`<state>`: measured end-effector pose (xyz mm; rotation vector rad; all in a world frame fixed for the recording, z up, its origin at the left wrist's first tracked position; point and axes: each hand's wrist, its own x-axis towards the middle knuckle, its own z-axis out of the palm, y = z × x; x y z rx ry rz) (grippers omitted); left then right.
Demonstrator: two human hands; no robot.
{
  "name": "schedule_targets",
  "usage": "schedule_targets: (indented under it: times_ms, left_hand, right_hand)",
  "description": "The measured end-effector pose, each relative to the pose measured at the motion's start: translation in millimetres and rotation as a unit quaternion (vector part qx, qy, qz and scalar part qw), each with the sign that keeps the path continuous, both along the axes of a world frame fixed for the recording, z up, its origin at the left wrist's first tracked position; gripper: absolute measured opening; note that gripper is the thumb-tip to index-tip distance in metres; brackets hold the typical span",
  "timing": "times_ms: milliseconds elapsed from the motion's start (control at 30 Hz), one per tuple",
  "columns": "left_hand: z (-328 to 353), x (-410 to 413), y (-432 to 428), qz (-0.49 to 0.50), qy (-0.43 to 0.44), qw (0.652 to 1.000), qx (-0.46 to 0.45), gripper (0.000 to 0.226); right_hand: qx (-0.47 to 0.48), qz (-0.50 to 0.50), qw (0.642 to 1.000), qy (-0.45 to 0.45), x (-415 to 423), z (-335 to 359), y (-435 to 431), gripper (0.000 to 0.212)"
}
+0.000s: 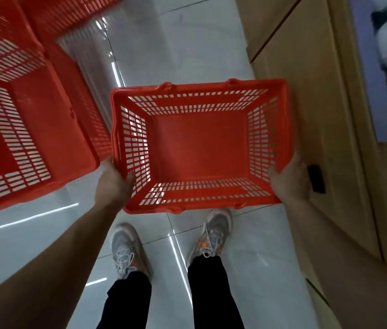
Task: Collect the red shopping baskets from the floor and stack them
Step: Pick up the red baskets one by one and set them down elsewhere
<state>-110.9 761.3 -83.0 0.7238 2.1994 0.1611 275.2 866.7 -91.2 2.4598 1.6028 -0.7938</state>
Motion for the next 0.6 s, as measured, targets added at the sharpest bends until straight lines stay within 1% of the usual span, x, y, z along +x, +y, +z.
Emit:
schedule_targets:
  times_ms: [67, 167, 233, 300, 367, 467, 533, 600]
  left_hand:
    - [-2.5, 0.0, 1.3, -0.003, 0.006, 1.0, 0.003, 0.053]
    - [4.7, -1.6, 3.2, 0.017, 0.028, 0.999, 0.025, 0.042]
    - [21.8, -8.1, 1.8, 0.02, 0.049, 0.997, 0.05, 0.035]
    - [46.9, -15.2, 0.5, 0.014, 0.046, 0.996, 0.079, 0.033]
    - [79.1, -20.6, -2.2, 0.012, 0.029, 0.995, 0.096, 0.032]
    - [137.3, -32.7, -5.4, 0.022, 0.007, 0.993, 0.114, 0.029]
    - [185.5, -46.0, -7.5, 0.036, 0.018, 0.991, 0.125, 0.028]
    - [240.4, -63.2, -13.5, 0.037, 0.052, 0.986, 0.154, 0.026]
  right_hand:
    - [0.025, -0.027, 0.999, 0.023, -7.8, -4.6, 1.4, 0.077]
    - [0.055, -0.06, 0.996, 0.021, -13.1, -2.4, 1.8, 0.062]
    - [0.077, -0.068, 0.994, 0.022, -12.9, 12.4, -1.1, 0.052]
    - [0.092, -0.077, 0.993, 0.015, -10.4, 35.9, -4.0, 0.046]
    - [0.091, -0.084, 0.992, 0.018, -9.0, 66.2, -10.0, 0.042]
    - [0.098, -0.085, 0.99, 0.056, -15.7, 127.8, -22.4, 0.038]
    - [0.109, -0.076, 0.987, 0.089, -26.2, 178.3, -30.2, 0.035]
    - [0.127, -0.059, 0.983, 0.118, -39.8, 235.1, -36.8, 0.034]
